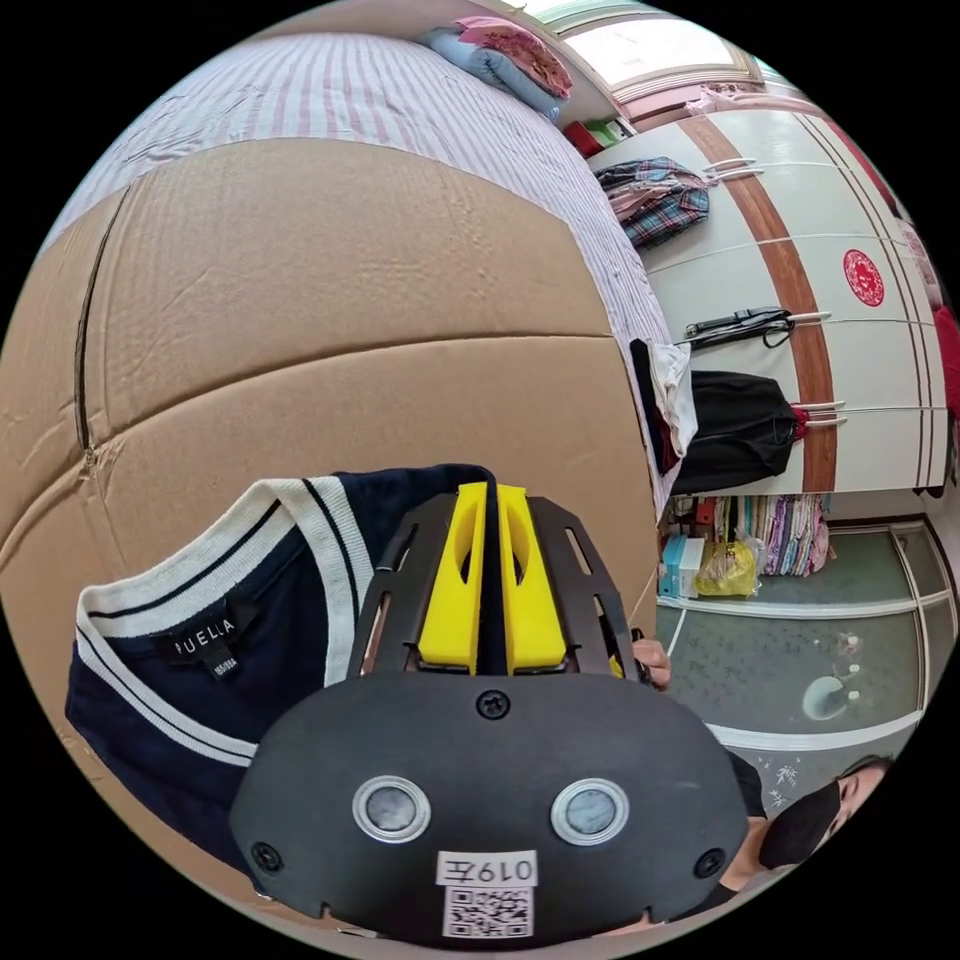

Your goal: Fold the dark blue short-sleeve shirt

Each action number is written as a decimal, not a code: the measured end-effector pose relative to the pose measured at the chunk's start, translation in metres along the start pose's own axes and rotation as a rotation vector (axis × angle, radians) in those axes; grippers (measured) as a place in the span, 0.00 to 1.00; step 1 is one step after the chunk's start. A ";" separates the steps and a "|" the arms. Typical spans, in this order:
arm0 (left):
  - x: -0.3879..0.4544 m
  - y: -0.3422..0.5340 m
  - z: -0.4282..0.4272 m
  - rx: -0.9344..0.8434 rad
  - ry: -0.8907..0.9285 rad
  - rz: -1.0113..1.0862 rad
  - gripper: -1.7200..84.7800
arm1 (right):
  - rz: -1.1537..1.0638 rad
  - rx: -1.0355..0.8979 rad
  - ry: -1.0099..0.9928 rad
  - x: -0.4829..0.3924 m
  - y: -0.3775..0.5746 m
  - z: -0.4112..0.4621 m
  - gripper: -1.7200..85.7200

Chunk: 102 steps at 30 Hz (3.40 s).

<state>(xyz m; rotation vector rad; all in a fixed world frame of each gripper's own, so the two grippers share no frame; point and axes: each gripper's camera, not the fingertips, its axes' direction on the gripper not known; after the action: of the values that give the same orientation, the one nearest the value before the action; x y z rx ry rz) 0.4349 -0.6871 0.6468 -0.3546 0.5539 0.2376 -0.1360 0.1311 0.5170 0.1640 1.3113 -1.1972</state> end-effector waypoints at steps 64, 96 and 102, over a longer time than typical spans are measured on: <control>0.209 0.355 0.091 0.091 -0.438 0.825 0.09 | 0.222 -0.018 -0.080 0.054 -0.037 -0.063 0.02; 0.303 0.521 0.214 0.128 -0.717 0.952 0.04 | 0.282 -0.201 -0.211 0.045 -0.065 -0.004 0.02; 0.305 0.539 0.220 0.138 -0.719 0.953 0.03 | 0.260 -0.188 -0.175 0.036 -0.074 -0.009 0.06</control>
<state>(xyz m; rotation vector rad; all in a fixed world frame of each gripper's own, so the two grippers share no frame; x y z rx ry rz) 0.6214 -0.0715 0.5112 0.1670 -0.0181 1.1863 -0.2036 0.0836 0.5236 0.0878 1.2009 -0.8446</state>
